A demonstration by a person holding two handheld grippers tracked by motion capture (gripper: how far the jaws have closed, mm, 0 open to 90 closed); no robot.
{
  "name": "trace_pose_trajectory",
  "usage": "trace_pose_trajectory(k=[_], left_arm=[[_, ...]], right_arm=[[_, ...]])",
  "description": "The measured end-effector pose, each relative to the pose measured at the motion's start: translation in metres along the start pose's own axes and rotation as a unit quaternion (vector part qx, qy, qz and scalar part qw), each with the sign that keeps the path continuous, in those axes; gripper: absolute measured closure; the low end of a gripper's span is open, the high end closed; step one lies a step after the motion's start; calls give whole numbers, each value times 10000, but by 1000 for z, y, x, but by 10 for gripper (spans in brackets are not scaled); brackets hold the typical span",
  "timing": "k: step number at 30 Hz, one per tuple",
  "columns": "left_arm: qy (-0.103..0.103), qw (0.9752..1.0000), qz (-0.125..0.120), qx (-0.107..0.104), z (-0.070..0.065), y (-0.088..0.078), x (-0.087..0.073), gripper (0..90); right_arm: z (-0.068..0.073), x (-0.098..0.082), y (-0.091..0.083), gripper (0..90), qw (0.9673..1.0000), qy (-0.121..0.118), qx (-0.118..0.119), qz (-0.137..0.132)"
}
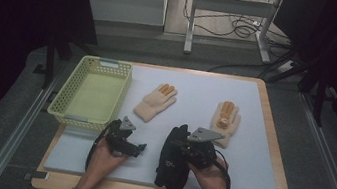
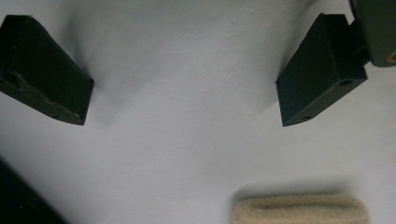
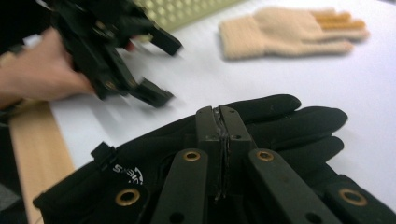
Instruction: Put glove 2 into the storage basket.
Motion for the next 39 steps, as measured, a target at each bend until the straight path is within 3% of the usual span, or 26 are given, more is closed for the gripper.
trace_pose_trajectory(k=[4,6,9,15,22,27,33,39], left_arm=[[8,10000,11,-4,0,0,0,38],[10,10000,11,-2,0,0,0,38],[11,10000,8,-3,0,0,0,38],[10,10000,13,-9,0,0,0,38],[65,10000,31,0,-2,-3,-1,53],[46,9999,154,-9,-5,-10,-6,58],[-51,9999,163,1,-6,-19,-19,53],[-69,9998,102,135,1,-31,-31,29]], right_arm=[[0,-22,5,839,9997,106,-76,220],[-2,-23,2,743,9997,102,-97,197],[-10,-19,-8,691,9998,46,-127,115],[-28,-30,-16,674,9998,-27,-95,180],[-35,-59,-16,797,9995,-39,-15,302],[-36,-77,-21,877,9992,34,172,355],[-25,-95,-24,885,9981,26,402,468],[-8,-96,-17,885,9970,-217,537,508]])
Point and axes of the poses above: each handheld gripper's, and its own axes: y roughly forward along the jaws, x roughly out of its top, z roughly to its left, the point moved 7 cm from there along y, roughly forward along the jaws, and after that the axes turned 12 degrees about -x, right-handed, at the moved point
